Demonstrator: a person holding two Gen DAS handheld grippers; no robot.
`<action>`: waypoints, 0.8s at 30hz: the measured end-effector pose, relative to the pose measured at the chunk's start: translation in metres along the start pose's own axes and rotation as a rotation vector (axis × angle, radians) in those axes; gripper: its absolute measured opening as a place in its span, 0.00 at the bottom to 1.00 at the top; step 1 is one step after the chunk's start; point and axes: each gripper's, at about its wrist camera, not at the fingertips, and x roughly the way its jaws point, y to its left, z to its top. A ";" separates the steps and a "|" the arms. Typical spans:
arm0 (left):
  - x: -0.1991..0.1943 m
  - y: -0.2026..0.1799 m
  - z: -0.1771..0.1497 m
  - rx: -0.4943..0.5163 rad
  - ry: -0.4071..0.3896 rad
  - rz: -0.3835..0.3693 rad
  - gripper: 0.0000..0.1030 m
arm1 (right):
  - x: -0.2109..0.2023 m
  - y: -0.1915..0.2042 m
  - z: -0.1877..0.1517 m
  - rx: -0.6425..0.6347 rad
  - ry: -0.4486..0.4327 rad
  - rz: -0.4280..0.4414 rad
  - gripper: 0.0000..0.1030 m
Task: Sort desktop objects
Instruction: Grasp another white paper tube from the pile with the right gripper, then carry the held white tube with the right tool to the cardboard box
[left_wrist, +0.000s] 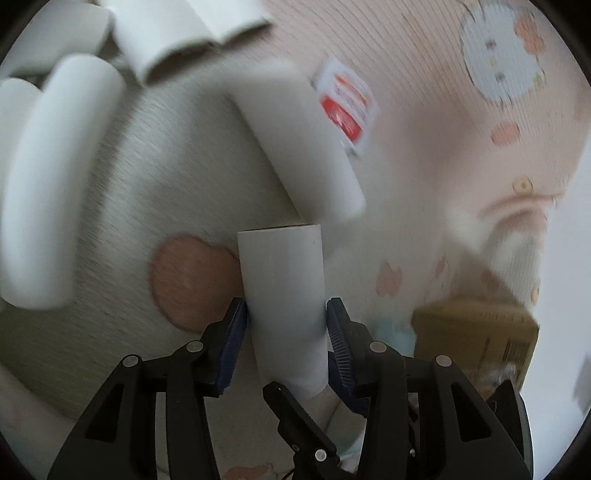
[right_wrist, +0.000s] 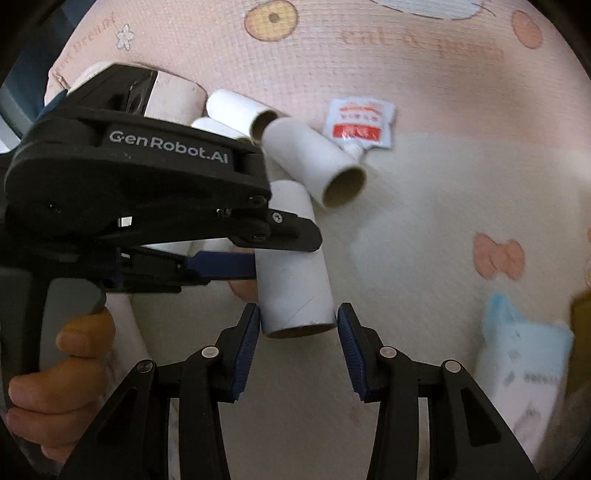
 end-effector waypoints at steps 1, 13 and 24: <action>0.003 -0.002 -0.002 0.011 0.014 -0.008 0.47 | -0.002 -0.004 -0.003 0.008 0.005 -0.006 0.40; 0.013 -0.037 -0.043 0.171 0.035 -0.061 0.46 | -0.032 -0.027 -0.028 0.052 -0.015 -0.017 0.39; -0.028 -0.072 -0.082 0.305 -0.088 -0.177 0.46 | -0.075 -0.039 -0.025 0.071 -0.118 0.001 0.39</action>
